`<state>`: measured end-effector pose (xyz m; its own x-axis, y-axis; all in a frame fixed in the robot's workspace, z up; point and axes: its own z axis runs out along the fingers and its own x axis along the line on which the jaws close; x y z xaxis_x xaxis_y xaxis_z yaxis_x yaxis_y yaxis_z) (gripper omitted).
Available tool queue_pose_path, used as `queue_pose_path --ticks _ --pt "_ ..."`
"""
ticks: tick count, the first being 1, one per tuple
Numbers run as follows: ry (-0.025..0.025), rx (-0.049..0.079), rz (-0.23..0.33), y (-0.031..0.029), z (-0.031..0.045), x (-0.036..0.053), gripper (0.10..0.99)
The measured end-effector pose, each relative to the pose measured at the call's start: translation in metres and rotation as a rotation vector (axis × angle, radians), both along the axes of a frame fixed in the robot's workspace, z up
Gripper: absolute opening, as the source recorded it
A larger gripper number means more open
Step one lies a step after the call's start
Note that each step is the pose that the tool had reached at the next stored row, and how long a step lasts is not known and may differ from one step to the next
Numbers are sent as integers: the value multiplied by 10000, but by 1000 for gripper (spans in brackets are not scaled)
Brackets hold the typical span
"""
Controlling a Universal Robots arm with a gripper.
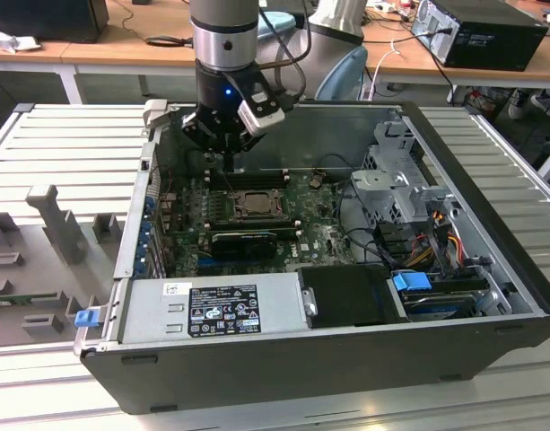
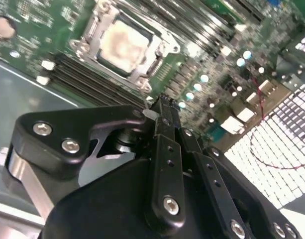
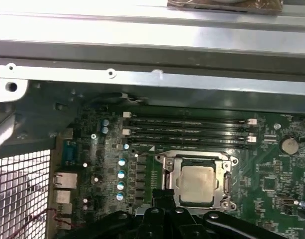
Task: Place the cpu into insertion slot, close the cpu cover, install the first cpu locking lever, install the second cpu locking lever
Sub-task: 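Install the first cpu locking lever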
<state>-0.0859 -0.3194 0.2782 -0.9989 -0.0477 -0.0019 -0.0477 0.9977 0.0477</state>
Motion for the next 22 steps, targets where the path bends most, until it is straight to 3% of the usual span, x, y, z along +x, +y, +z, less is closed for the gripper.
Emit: queue_pose_path --ticks 3,7,9,12,17,22 --pt "6 -1 0 0 -63 -135 106" --pt "47 1 1 2 -88 -191 106" --pt "63 0 1 11 -136 -229 106" --pt "65 20 0 39 -161 -248 106" --pt "75 27 1 194 -187 -263 106" --pt "78 26 0 248 -192 -170 106"
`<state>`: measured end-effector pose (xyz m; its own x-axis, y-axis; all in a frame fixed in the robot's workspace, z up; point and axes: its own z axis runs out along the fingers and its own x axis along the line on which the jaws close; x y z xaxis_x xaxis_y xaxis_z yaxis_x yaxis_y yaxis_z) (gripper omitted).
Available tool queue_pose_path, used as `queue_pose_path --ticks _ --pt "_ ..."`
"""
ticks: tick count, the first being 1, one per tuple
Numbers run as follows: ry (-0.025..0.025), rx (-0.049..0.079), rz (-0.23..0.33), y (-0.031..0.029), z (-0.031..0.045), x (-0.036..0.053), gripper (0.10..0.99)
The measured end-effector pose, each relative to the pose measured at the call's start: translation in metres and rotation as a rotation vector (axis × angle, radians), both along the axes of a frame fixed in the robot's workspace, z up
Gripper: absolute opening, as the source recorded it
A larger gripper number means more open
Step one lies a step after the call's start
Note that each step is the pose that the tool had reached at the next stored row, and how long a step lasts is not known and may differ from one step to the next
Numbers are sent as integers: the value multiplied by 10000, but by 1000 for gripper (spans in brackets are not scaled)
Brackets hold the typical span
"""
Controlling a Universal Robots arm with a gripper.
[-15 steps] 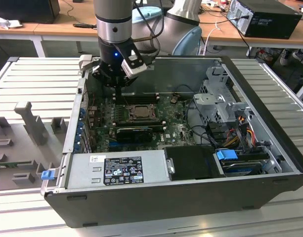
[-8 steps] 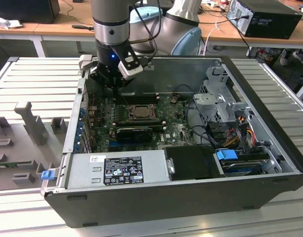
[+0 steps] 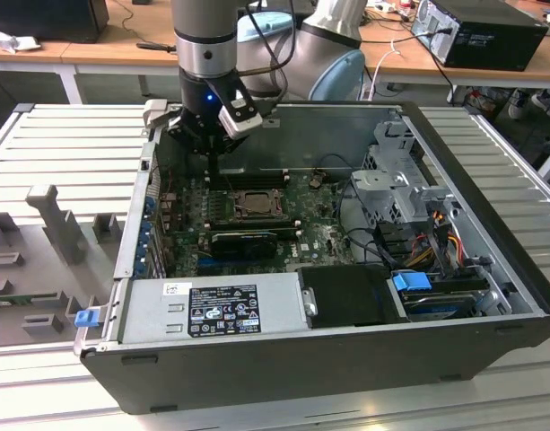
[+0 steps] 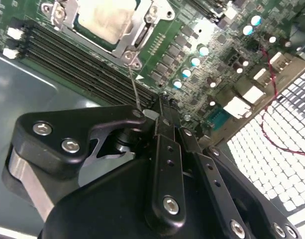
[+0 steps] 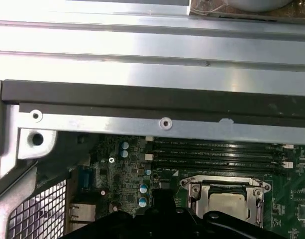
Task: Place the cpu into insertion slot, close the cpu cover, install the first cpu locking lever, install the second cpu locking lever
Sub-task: 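Install the first cpu locking lever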
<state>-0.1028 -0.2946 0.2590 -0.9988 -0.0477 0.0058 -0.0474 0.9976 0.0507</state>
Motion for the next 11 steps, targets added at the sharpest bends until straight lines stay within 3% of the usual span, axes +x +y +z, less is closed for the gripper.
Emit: queue_pose_path --ticks 11 --pt "7 0 -1 35 -18 431 106"
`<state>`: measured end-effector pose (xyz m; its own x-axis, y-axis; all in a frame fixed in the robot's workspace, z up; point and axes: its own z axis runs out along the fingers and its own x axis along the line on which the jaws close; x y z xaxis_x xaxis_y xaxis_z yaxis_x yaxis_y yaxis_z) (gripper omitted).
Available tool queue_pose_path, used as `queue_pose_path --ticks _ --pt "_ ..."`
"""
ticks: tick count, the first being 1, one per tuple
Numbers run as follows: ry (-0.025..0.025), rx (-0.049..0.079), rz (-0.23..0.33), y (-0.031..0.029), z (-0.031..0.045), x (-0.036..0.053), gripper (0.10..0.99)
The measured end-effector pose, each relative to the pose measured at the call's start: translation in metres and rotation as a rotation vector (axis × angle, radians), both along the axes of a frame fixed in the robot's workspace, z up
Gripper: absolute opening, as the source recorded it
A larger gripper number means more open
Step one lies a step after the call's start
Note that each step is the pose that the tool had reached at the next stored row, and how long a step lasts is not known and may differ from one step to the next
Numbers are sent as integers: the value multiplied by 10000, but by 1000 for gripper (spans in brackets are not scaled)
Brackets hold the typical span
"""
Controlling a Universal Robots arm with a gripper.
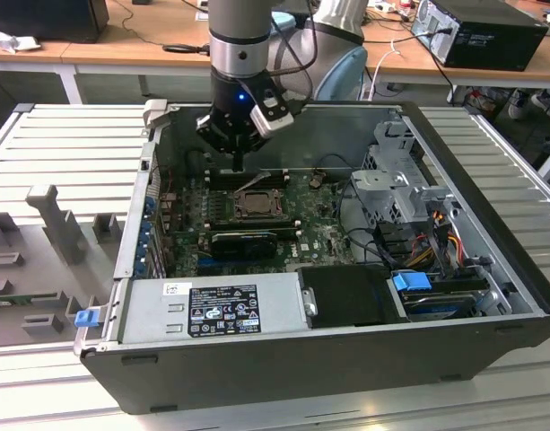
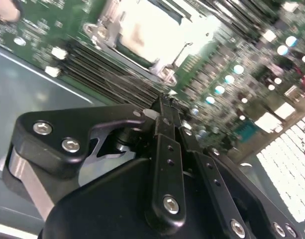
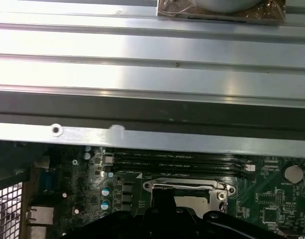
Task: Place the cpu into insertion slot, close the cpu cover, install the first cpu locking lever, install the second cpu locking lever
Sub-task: 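Install the first cpu locking lever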
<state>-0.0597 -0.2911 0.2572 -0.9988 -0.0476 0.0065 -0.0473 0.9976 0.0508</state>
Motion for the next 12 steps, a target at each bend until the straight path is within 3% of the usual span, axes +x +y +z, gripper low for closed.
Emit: queue_pose_path --ticks 5,6,7,10,12 --pt "9 60 1 -1 -13 190 106" --pt "11 287 7 0 -17 201 106" --pt "11 378 15 0 -20 202 106" --pt "15 433 185 0 -67 201 106" --pt "25 433 648 0 -124 202 106"
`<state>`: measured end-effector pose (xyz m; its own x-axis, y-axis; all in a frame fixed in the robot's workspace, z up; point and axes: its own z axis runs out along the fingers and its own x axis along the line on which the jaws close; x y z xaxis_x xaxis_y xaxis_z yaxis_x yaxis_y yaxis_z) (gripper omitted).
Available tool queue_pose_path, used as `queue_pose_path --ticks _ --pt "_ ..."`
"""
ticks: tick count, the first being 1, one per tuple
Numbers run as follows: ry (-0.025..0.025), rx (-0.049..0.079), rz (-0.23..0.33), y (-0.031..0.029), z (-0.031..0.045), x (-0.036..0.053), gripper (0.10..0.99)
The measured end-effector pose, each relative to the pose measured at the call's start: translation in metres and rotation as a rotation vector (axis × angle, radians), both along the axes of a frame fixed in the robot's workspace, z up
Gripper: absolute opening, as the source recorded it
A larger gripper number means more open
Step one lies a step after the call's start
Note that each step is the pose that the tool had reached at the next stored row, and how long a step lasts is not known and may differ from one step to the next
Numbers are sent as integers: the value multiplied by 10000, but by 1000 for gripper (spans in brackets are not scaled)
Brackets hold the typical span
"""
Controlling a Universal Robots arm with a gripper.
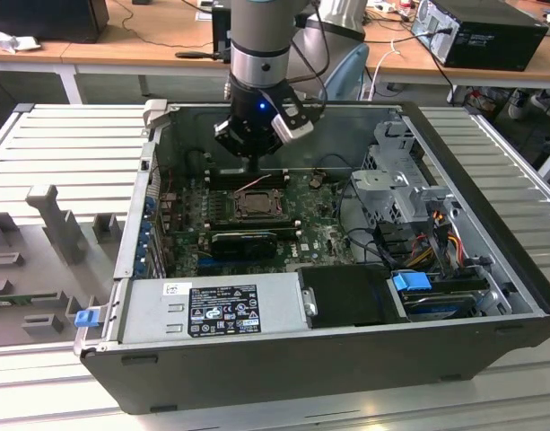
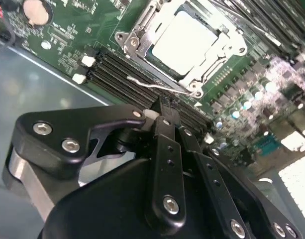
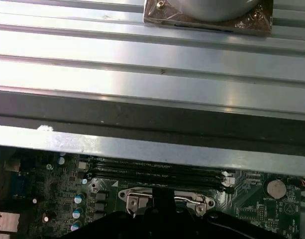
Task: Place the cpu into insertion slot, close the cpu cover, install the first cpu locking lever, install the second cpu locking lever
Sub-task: 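Install the first cpu locking lever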
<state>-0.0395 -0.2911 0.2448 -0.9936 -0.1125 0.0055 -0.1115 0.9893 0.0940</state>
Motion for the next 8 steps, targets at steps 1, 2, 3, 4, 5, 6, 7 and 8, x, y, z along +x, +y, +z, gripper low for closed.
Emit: queue_pose_path --ticks 1,2,3,4,5,6,7,8 --pt "-1 -1 131 0 -27 16 106" --pt "0 -1 139 5 -54 59 106" --pt "2 -1 140 9 -70 71 106" --pt "0 -1 134 20 -96 97 106" --pt "0 0 17 22 -109 100 106" --pt "0 0 -67 22 -116 101 106" --pt "0 -1 -132 23 -122 104 106" --pt "0 -1 -160 27 -128 112 106"
